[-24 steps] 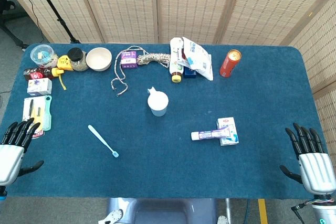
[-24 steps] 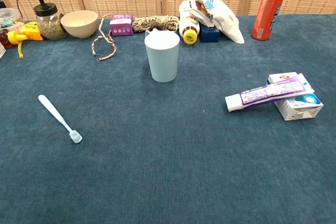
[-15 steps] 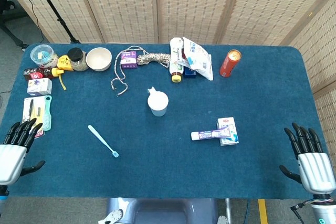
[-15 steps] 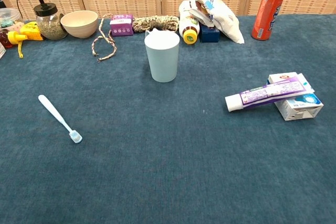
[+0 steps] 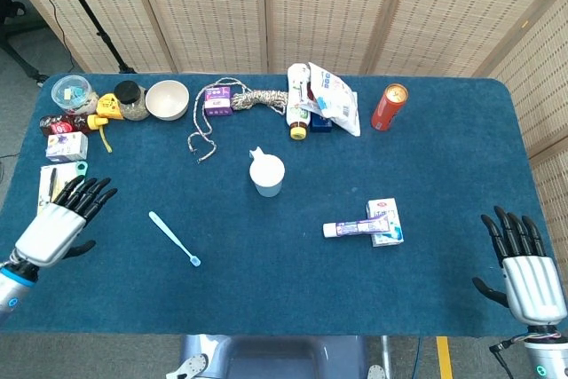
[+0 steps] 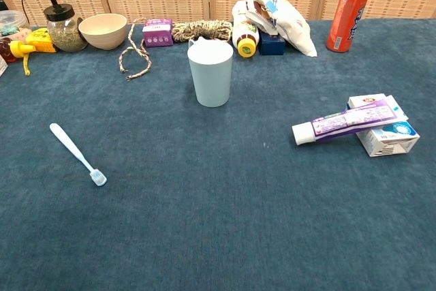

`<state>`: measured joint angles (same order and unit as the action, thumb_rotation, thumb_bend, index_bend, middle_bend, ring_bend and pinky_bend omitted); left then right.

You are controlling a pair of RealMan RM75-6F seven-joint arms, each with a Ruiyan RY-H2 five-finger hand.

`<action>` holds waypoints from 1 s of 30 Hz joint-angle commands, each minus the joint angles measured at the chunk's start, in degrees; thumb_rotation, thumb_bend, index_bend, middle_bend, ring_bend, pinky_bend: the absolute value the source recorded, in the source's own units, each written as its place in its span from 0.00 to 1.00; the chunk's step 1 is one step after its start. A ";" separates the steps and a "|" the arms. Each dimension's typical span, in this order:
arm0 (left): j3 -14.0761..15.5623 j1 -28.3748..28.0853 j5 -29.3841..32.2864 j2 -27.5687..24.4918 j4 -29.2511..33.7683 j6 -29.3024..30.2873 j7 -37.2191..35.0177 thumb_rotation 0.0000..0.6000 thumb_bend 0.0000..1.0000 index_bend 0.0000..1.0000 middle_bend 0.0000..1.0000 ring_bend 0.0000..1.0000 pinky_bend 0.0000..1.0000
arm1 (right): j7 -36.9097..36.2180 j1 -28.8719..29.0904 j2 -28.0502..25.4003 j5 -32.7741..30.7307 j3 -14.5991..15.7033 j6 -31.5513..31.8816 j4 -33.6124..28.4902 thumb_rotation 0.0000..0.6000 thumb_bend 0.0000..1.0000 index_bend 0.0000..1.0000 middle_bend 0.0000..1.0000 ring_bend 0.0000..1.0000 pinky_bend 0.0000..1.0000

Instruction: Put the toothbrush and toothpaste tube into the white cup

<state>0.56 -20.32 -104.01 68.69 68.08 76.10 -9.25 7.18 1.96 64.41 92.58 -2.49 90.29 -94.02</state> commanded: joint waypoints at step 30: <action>3.29 -10.98 2.00 15.81 -6.28 -14.61 4.20 1.00 0.33 0.35 0.00 0.00 0.00 | -2.03 0.07 -0.64 -0.91 -0.35 -0.14 0.33 1.00 0.00 0.00 0.00 0.00 0.00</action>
<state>3.84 -31.13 -102.24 84.24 61.70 61.71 -5.24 5.17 2.03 63.77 91.68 -2.83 90.14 -93.70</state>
